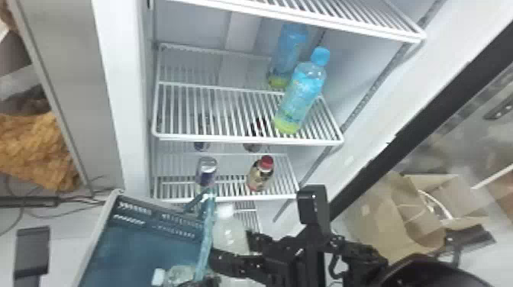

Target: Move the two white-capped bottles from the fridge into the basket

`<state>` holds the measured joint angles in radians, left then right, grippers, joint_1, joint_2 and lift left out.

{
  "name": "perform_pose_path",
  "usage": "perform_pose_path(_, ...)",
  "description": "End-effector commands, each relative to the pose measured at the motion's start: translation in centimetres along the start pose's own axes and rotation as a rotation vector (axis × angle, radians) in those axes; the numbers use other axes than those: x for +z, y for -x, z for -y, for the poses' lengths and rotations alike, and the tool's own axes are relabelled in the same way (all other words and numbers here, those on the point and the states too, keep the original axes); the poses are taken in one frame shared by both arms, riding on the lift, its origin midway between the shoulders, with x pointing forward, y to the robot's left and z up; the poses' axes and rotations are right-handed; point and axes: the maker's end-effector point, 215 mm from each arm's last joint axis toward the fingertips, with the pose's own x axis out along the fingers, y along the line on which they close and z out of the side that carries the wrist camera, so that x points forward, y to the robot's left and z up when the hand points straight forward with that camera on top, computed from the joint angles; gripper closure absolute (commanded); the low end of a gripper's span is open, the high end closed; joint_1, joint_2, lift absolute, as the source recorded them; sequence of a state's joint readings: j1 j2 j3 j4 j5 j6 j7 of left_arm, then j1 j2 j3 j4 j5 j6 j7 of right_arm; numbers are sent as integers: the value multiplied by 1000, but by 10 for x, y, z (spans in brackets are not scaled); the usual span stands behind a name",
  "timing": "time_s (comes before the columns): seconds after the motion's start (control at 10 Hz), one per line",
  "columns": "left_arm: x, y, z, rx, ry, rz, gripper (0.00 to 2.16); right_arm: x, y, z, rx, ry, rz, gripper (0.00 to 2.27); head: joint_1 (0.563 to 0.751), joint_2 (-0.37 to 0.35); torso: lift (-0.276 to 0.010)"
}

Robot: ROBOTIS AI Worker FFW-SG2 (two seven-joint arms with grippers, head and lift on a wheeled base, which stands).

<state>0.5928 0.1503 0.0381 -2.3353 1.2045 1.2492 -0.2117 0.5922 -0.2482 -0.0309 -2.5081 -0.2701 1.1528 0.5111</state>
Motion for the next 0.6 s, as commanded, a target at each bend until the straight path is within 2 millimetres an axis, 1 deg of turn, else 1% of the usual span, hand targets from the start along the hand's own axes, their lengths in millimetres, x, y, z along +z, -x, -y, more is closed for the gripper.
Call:
perform_pose_path(0.0,1,0,0,0,0,4,1194,0,2,6,-16,8,-3,328,695,-324,0)
perform_pose_path(0.1,4,0,1,-4,-2,14,1194,8,6,12,-43,34,17,177,695,-326,0)
perform_pose_path(0.2,3,-1,2,-7,-1,13,1194,17,10,15,-64,55,40,85,695,-334,0)
perform_pose_path(0.3,3,-1,2,-7,-1,10,1194,25,16,18,-91,75,60,73,695,-340,0)
perform_pose_path(0.4,3,-1,2,-7,-1,13,1194,38,26,19,-127,97,108,73,695,-349,0)
perform_pose_path(0.5,3,0,2,-6,1,15,1194,60,51,31,-232,134,169,71,695,-350,0)
